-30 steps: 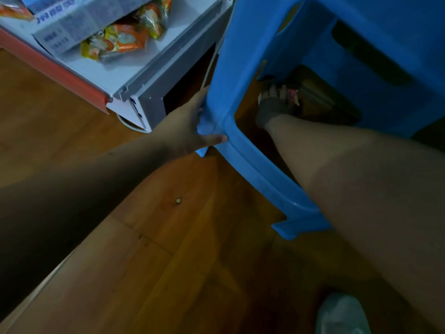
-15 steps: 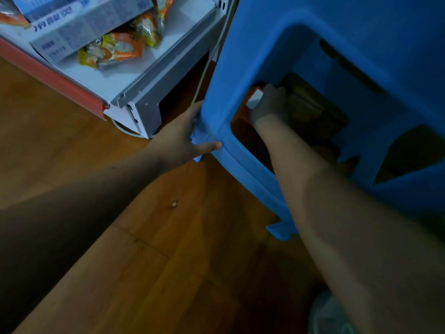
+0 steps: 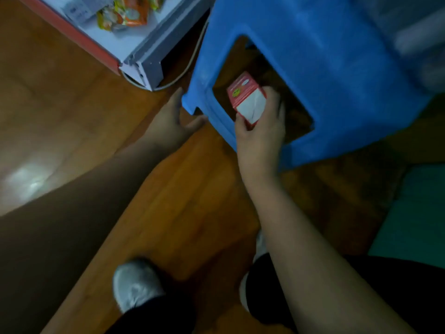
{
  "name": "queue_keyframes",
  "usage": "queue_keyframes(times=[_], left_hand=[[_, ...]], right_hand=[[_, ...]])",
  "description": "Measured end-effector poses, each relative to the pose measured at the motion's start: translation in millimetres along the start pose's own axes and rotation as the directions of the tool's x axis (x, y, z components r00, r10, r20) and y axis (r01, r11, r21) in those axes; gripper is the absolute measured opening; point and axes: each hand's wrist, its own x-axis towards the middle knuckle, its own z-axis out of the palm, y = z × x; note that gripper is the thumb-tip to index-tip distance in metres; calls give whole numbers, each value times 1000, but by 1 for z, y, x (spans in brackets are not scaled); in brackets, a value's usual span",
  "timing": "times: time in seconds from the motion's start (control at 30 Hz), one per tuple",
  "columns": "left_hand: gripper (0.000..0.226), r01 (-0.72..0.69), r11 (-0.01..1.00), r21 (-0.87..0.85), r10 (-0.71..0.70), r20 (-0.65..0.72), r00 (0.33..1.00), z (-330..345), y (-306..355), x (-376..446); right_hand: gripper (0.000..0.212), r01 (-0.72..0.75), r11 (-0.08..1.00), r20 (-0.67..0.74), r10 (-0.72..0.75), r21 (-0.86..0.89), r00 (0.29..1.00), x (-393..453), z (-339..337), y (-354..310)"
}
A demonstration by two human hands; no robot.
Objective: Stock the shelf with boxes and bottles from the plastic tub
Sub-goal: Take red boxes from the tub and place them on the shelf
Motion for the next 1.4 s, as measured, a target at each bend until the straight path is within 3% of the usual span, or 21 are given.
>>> queue_keyframes(times=[0.2,0.33,0.43,0.6,0.8,0.97,1.1,1.2,1.4], left_hand=[[69,286,929,-233,-307,-58,950,-71,85,-125],[50,401,750,-526,-429,73,900,-123,179,-185],[36,469,575,-670,-418,252,873,-154,264,-221],[31,466,468,-751,-301,361,883,-197,378,-265],[24,411,479,-776,-316,285,905,-250,469,-286],[29,404,539,-739,-362,230,903,-257,512,-259],[35,450,569,-688,-425,223,877,-247,532,-233],[37,457,616,-642,-439,202,875,-243,532,-212],[25,456,597,-660,-473,169,864,-248,525,-178]], right_hand=[[57,-4,1000,136,1,26,991,-53,-116,-97],[57,-19,995,195,0,94,981,-63,-202,-176],[56,-43,988,195,14,146,981,-58,-264,-234],[58,-65,971,216,14,231,976,-42,-351,-302],[79,80,984,404,-139,158,904,-8,-439,-321],[71,-128,990,252,108,65,962,54,-476,-288],[71,-201,979,287,199,-26,937,123,-468,-279],[67,-173,984,324,181,-53,929,174,-450,-282],[72,-67,983,494,145,-171,857,234,-391,-277]])
